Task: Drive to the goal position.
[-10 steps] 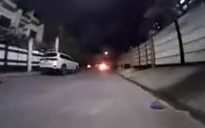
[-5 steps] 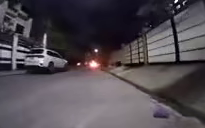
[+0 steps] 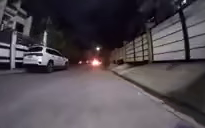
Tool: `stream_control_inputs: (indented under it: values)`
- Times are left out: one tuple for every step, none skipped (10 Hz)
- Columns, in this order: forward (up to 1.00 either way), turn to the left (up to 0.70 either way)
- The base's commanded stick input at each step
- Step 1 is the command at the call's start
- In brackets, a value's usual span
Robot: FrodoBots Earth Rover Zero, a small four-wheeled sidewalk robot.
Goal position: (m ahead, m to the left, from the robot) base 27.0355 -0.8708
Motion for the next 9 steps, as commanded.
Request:
stream_control_inputs:
  values:
    - [0.7,0.0]
    - [0.7,0.0]
    - [0.7,0.0]
    - [0.7,0.0]
    - [0.7,0.0]
    - [0.7,-0.22]
    - [0.7,-0.35]
    - [0.7,-0.35]
    - [0.7,-0.34]
